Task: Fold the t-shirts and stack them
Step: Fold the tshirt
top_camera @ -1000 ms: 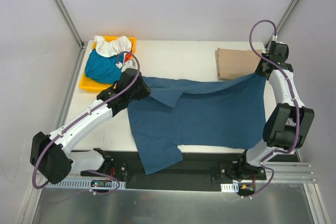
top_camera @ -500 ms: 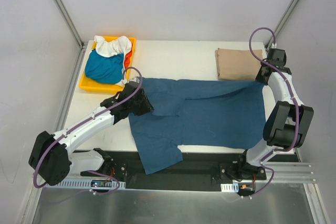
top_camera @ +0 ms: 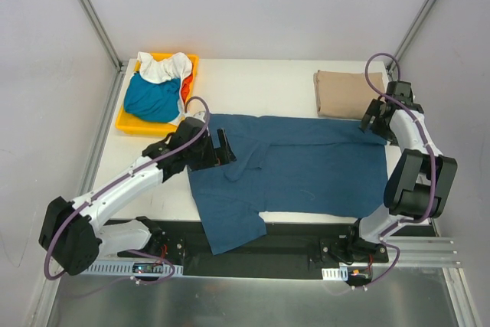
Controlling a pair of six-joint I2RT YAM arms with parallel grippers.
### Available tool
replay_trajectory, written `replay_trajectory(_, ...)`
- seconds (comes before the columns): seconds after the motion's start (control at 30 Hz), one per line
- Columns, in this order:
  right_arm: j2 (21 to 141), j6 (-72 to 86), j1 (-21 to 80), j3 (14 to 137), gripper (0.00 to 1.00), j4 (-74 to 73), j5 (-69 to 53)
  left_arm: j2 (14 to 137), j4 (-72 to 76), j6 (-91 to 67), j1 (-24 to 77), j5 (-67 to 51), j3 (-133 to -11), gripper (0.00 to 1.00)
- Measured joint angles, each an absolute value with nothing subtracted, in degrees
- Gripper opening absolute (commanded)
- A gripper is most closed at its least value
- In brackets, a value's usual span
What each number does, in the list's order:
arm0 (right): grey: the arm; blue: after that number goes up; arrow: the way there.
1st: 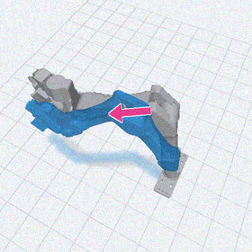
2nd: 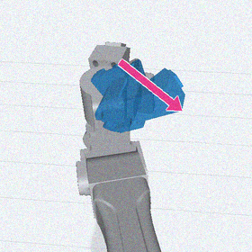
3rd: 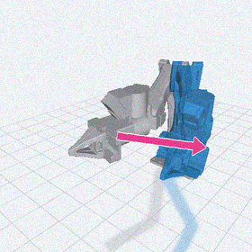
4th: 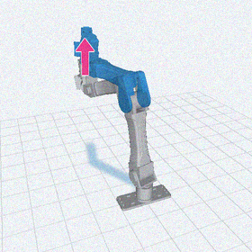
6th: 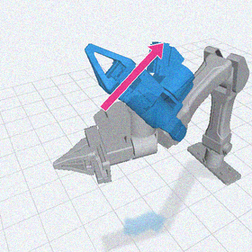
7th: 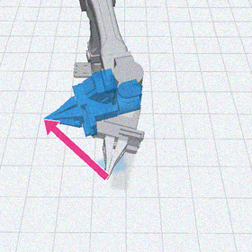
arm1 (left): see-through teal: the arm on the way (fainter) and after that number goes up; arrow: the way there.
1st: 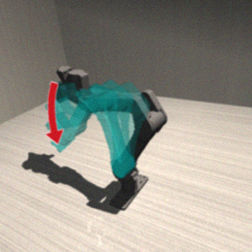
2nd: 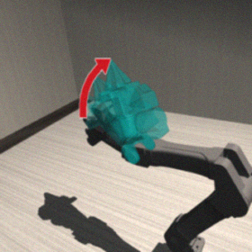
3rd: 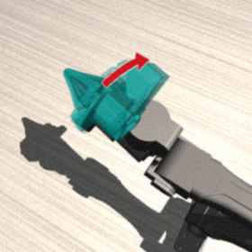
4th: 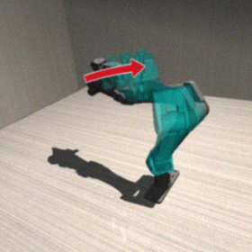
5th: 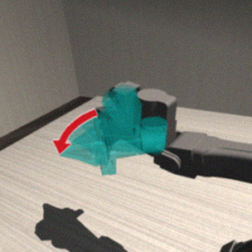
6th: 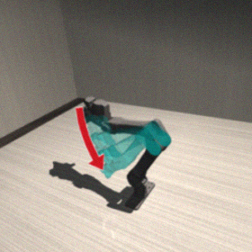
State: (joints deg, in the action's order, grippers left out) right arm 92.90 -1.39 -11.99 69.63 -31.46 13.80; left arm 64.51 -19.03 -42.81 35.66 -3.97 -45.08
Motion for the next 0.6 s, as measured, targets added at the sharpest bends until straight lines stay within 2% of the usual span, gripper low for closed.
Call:
replay_trajectory(0.17, 87.3, -0.7, -10.4, 68.3, 0.96, -31.3, 2.1, 71.7, -18.3, -39.9, 35.3, -3.6, -51.8, 0.99)
replay_trajectory(0.33, 81.8, 1.9, 1.8, 64.3, 0.99, -28.2, -11.7, 79.8, -13.7, -39.3, 30.4, -5.9, -55.1, 0.99)
replay_trajectory(0.43, 82.8, 5.5, 11.0, 61.5, 0.88, -24.9, -19.8, 84.4, -8.3, -39.7, 24.5, -12.7, -54.9, 0.99)
replay_trajectory(0.5, 85.2, 7.9, 17.7, 61.0, 0.75, -24.3, -22.7, 87.3, -4.6, -40.1, 21.6, -16.2, -54.6, 0.99)
replay_trajectory(0.6, 90.3, 11.3, 23.6, 61.2, 0.67, -23.2, -24.3, 90.8, -0.9, -40.2, 20.5, -20.1, -54.5, 0.99)
